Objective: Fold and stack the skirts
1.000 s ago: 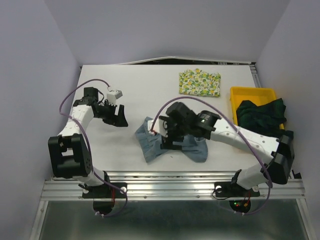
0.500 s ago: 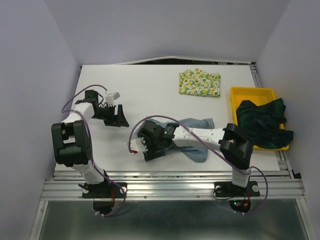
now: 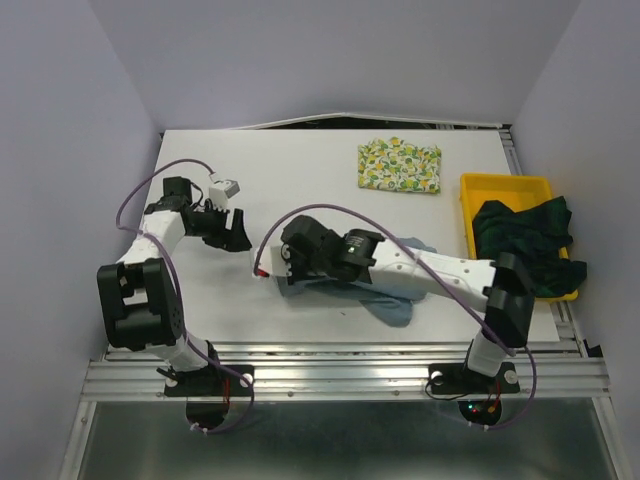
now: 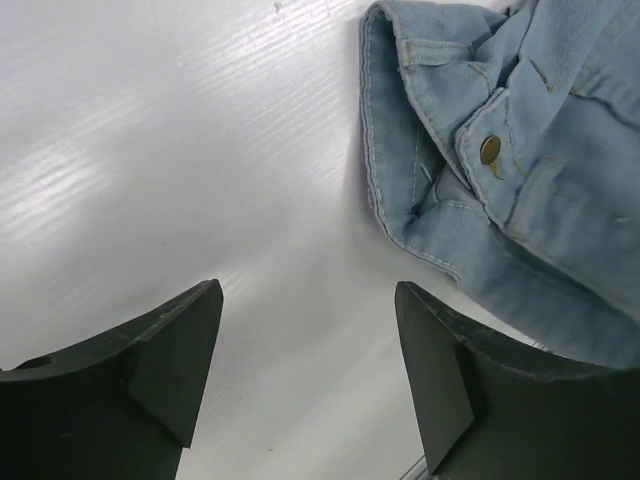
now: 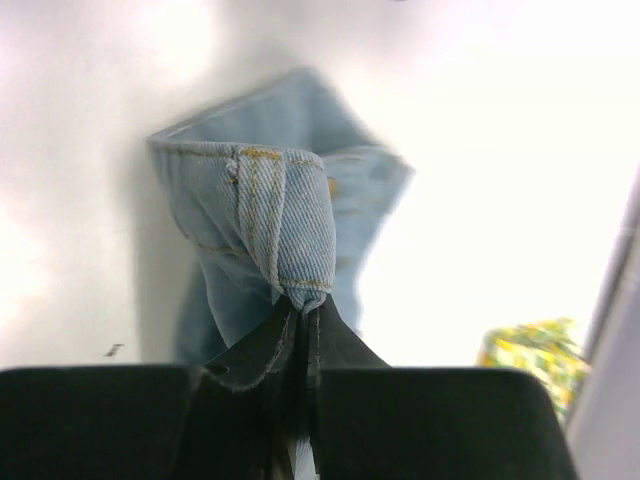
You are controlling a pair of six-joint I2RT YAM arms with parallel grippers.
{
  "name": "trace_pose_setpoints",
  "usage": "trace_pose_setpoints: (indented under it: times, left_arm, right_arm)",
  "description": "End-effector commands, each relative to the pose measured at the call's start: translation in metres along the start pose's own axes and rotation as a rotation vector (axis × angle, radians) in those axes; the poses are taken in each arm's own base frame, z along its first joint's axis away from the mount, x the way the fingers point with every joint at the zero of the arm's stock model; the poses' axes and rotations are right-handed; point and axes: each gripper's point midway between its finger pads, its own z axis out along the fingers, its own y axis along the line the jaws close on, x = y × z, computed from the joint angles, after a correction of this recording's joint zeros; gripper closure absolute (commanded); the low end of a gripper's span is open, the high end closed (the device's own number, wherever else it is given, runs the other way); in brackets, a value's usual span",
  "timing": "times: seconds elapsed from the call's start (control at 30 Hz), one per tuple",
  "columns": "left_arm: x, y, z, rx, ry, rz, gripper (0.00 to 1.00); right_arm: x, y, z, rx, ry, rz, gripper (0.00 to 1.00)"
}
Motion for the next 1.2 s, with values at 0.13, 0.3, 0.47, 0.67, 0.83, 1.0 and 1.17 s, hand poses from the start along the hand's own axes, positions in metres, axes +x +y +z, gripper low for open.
trace_pose_setpoints:
  times: [0.13,0.3,0.47,0.67,0.83,1.0,1.17]
  left_arm:
    - [-0.019,-0.018,-0.022,0.064,-0.153,0.48,0.23]
    - [-0.014,-0.055,-0.033,0.185,-0.285,0.818,0.22]
    - [-0.003,-0.072,-0.039,0.254,-0.291,0.917,0.22]
    - [0.0,-0.079,-0.055,0.321,-0.268,0.872,0.27]
    - [0.016,-0.087,-0.061,0.338,-0.223,0.895,0.28]
    - [0.024,-0.083,-0.053,0.339,-0.217,0.903,0.23]
    - [-0.011,-0.076,-0.049,0.297,-0.281,0.904,0.2]
  right_arm:
    - [-0.048,-0.107,-0.16,0.501,-0.204,0.095,0.99]
    - [-0.038,-0.119,-0.187,0.584,-0.191,0.112,0.99]
    - [-0.035,-0.127,-0.193,0.618,-0.184,0.148,0.99]
    - [-0.035,-0.129,-0.187,0.623,-0.167,0.153,0.99]
    - [-0.027,-0.134,-0.184,0.633,-0.152,0.173,0.99]
    - [-0.03,-0.137,-0.19,0.646,-0.165,0.186,0.99]
    - [-0.034,-0.142,-0.198,0.662,-0.176,0.185,0.99]
